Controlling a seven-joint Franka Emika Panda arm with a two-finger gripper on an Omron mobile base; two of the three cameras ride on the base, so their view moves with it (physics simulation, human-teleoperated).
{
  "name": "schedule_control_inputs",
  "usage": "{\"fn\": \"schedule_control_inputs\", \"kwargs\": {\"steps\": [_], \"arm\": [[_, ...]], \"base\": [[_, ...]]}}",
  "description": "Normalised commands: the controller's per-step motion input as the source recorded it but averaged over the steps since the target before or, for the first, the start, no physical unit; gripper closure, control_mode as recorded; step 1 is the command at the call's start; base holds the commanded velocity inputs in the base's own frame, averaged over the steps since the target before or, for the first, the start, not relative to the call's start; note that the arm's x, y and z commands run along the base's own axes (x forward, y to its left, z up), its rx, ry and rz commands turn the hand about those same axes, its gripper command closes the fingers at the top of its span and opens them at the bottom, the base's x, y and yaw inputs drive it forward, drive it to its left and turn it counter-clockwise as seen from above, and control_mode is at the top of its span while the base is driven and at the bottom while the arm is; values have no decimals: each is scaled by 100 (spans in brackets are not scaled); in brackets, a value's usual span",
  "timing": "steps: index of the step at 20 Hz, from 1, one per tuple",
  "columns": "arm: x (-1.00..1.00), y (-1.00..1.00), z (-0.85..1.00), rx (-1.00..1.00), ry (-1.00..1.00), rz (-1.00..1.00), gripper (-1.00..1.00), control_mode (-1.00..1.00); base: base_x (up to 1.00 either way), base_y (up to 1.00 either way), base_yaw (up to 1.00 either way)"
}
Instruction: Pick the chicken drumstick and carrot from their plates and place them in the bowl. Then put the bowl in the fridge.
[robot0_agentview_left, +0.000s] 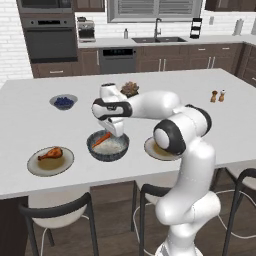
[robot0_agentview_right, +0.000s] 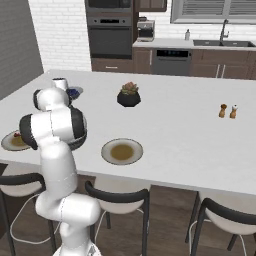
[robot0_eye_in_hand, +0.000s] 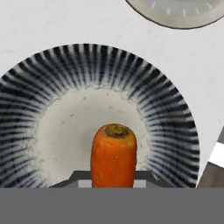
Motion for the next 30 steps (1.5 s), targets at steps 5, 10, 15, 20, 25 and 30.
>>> {"fn": "schedule_control_inputs", "kwargs": {"steps": [5,10,15,20,25,30], "arm": [[28,0,-42,0,0,0,100,-100],[14,0,-48,0,0,0,100,-100],[27,0,-29,-2,0,0,100,-100],[1,0,-12,0,-1,0,-100,-100],[-28,0,16,0,-17,0,-100,-100],[-25,0,33,1,-12,-2,-100,-100]], "base": [[0,0,0],[0,0,0],[0,0,0],[0,0,0],[0,0,0],[0,0,0]]}}
